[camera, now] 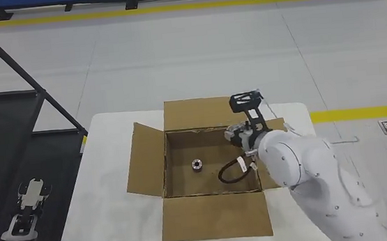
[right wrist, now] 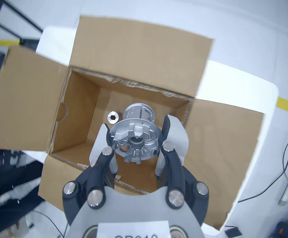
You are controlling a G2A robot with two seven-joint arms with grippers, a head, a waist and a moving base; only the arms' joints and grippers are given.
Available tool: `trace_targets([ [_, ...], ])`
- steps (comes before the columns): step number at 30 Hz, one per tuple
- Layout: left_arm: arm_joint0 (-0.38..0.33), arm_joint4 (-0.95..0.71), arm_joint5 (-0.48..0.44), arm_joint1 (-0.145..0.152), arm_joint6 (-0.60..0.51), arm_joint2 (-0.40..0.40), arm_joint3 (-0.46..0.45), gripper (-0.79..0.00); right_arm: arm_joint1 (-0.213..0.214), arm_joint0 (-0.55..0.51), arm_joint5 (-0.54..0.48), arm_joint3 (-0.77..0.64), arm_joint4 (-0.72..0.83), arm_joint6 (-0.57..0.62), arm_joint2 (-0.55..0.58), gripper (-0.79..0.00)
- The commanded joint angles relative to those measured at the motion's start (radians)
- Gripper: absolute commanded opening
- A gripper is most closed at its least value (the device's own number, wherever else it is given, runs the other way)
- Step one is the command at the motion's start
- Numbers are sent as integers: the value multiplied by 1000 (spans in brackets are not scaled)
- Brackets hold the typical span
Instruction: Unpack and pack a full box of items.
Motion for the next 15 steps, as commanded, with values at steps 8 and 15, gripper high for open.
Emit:
trace_targets([
  [8,0,0,0,0,0,0,0,0,17,-150,89,15,-160,-27,261,-785],
  [15,0,0,0,0,0,0,0,0,6,-170,10,199,-156,52,380,-785],
])
